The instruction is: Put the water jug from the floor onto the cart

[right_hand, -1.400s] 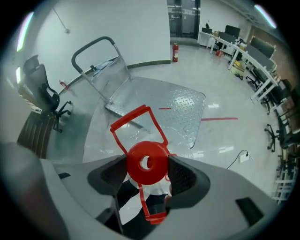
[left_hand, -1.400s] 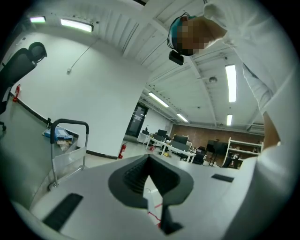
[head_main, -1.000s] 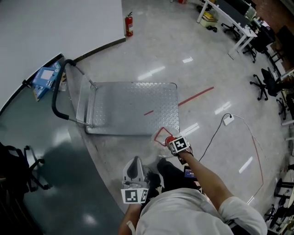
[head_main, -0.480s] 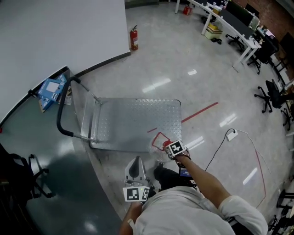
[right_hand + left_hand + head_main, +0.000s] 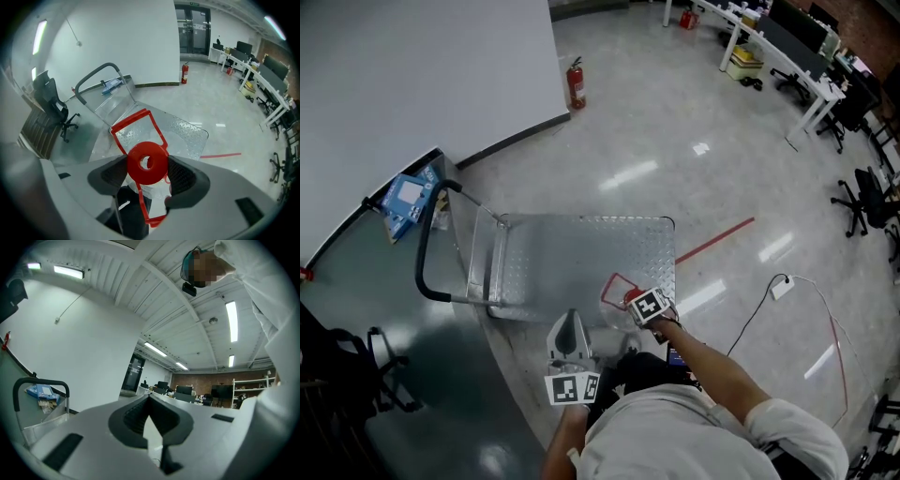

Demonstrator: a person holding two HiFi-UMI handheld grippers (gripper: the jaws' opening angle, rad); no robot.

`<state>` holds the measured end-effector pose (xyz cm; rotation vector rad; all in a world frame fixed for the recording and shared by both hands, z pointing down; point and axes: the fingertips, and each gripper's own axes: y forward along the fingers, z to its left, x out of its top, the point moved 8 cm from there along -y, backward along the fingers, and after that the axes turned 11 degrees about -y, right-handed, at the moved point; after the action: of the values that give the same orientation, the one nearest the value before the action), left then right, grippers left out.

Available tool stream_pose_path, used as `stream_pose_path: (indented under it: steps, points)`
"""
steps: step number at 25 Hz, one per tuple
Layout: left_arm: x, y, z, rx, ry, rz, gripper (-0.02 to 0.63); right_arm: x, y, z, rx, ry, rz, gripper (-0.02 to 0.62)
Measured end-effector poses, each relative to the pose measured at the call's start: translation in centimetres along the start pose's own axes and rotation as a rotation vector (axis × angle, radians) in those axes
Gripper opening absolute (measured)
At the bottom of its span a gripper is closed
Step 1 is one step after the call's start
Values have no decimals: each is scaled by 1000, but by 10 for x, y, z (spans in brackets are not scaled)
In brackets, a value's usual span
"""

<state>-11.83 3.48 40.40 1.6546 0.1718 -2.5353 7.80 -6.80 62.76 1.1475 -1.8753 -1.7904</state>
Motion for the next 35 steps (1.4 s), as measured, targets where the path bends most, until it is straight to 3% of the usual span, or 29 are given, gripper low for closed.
stream_pose_path:
  steps: [11, 19, 31, 35]
  points:
    - [-6, 82, 34, -76, -11, 58, 3, 62, 39, -58, -104, 2, -35, 276]
    - [-9, 130, 52, -114, -29, 120, 3, 81, 59, -85, -108, 64, 1, 276]
    - [-14, 149, 56, -122, -8, 151, 3, 81, 95, -102, -112, 92, 50, 276]
    - [-17, 146, 56, -125, 11, 164, 3, 83, 97, -104, -85, 113, 21, 276]
